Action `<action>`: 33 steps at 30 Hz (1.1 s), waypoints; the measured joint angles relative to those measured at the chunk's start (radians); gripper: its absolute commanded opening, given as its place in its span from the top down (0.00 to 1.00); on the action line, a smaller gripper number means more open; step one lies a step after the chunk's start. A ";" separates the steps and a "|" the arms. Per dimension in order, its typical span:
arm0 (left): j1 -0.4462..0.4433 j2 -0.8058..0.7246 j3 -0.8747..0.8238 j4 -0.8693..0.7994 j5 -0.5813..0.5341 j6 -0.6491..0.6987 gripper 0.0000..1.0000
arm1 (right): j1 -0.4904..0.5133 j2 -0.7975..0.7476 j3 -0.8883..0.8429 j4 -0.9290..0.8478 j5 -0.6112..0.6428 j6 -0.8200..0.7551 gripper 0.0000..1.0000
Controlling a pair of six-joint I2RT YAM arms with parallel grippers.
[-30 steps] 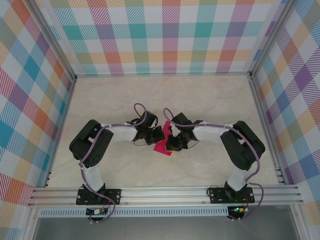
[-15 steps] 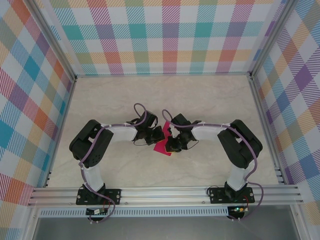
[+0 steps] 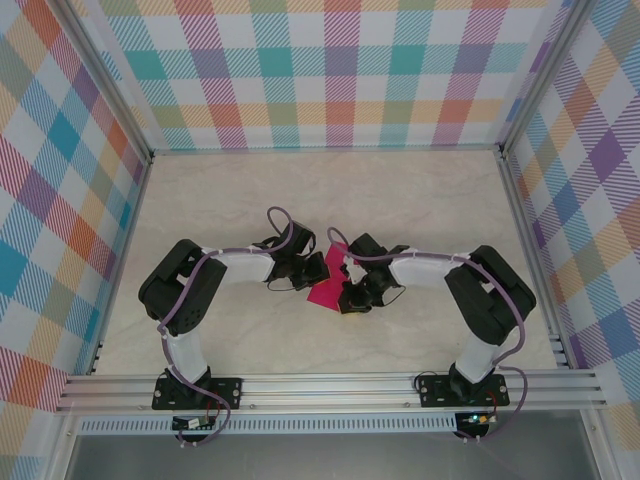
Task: Fold a paper plane with a square sheet of paper (pick it up from the middle)
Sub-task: Fold the triangle a second time at the center of the table.
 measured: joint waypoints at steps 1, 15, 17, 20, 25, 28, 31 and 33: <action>0.000 0.000 0.000 0.000 0.000 0.000 0.95 | 0.000 -0.015 0.000 -0.002 0.010 0.005 0.89; 0.000 0.000 0.000 0.001 0.001 -0.003 0.95 | 0.001 0.054 0.093 0.081 0.091 0.091 0.89; 0.000 0.000 0.000 0.001 0.001 -0.004 0.95 | 0.001 0.069 0.093 0.085 0.091 0.101 0.89; -0.001 0.000 0.000 0.001 0.001 -0.004 0.95 | 0.003 0.085 0.093 0.094 0.090 0.106 0.89; -0.001 0.000 0.000 0.001 0.000 -0.007 0.95 | 0.003 0.077 0.074 0.112 0.085 0.104 0.89; -0.001 0.000 0.000 0.001 0.000 -0.007 0.95 | 0.003 0.055 0.036 0.129 0.067 0.092 0.89; -0.001 0.000 0.000 0.001 0.000 -0.008 0.95 | 0.003 0.023 -0.010 0.137 0.042 0.073 0.89; -0.001 0.000 0.000 0.001 0.000 -0.008 0.95 | 0.006 0.001 -0.037 0.129 0.028 0.061 0.89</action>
